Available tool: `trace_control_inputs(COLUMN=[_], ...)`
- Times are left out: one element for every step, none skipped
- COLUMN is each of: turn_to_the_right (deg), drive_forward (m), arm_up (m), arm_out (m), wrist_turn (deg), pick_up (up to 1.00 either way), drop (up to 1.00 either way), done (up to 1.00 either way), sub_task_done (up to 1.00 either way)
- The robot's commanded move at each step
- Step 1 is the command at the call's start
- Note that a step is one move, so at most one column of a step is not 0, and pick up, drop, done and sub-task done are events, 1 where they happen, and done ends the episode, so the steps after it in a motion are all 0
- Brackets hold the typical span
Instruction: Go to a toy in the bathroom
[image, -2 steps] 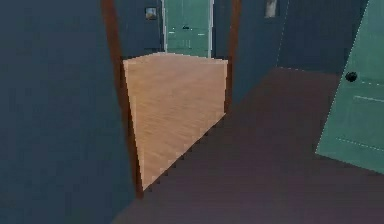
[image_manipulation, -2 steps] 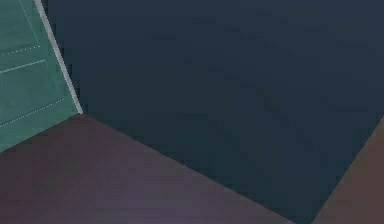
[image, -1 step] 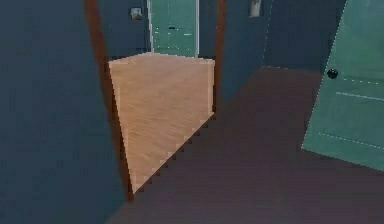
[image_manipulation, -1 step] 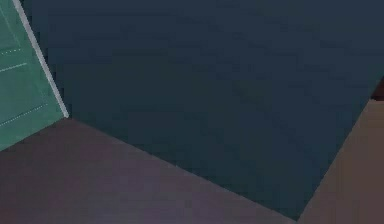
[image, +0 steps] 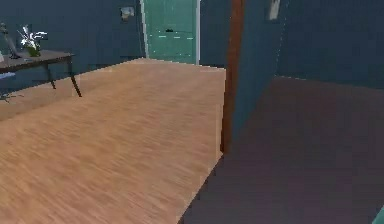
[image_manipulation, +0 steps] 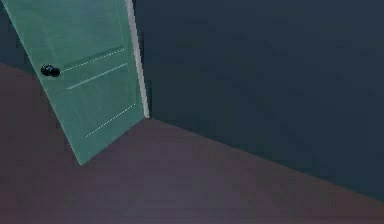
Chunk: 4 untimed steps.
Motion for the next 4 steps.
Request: trace_control_inputs(turn_to_the_right=[12.0, 0.0, -24.0, 0.0], drive_forward=[0.00, 0.15, 0.00, 0.35], arm_up=[0.00, 0.00, 0.00, 0.00], arm_out=[0.00, 0.00, 0.00, 0.00], wrist_turn=[0.0, 0.0, 0.0, 0.0], pick_up=[0.00, 0.00, 0.00, 0.00], drop=[0.00, 0.00, 0.00, 0.00], done=[0.00, 0.00, 0.00, 0.00], sub_task_done=[0.00, 0.00, 0.00, 0.00])
